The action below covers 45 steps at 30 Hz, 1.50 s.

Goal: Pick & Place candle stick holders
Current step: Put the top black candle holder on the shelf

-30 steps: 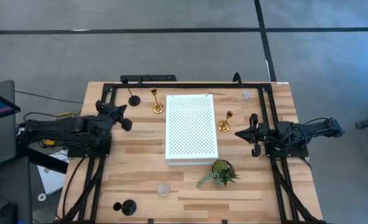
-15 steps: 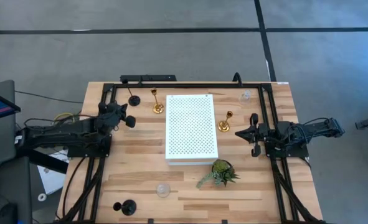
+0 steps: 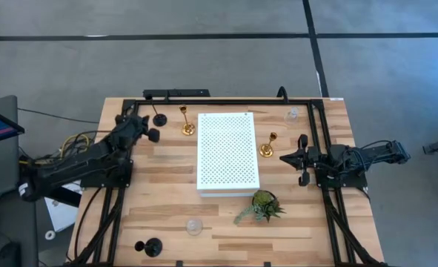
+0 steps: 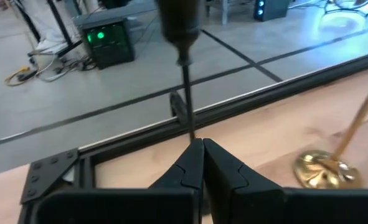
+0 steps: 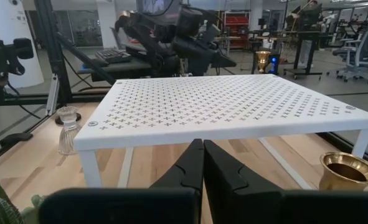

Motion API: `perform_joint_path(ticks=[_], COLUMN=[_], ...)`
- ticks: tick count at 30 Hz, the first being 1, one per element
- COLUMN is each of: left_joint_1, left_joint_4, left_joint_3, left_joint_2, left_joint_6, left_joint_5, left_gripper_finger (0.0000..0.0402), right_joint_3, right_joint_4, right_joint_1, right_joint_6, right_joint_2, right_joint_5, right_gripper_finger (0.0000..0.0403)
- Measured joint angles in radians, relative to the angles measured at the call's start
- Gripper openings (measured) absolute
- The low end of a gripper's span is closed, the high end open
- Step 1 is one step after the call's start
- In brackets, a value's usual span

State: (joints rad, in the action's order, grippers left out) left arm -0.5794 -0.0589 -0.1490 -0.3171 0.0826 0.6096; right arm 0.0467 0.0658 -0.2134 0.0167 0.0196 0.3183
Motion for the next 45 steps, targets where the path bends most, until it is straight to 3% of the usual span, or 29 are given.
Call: perform_joint_path(ticks=[15, 28, 36, 45], left_joint_1=[-0.041, -0.041, -0.041, -0.078], left_joint_4=[0.091, 0.100, 0.247, 0.375], left_joint_3=[0.000, 0.000, 0.000, 0.000], left_joint_2=[-0.164, -0.229, -0.229, -0.257], left_joint_6=[0.001, 0.056, 0.057, 0.029], left_joint_5=[-0.030, 0.013, 0.067, 0.067], left_gripper_finger=[0.0015, 0.0141, 0.0217, 0.0261], right_joint_3=[0.000, 0.000, 0.000, 0.000], right_joint_4=[0.001, 0.001, 0.001, 0.001], right_joint_1=[0.000, 0.000, 0.000, 0.000], right_joint_6=[0.034, 0.037, 0.037, 0.037], right_joint_2=[0.000, 0.000, 0.000, 0.000], right_joint_5=[-0.002, -0.003, -0.003, -0.003], right_gripper_finger=[0.0001, 0.0001, 0.0001, 0.0001])
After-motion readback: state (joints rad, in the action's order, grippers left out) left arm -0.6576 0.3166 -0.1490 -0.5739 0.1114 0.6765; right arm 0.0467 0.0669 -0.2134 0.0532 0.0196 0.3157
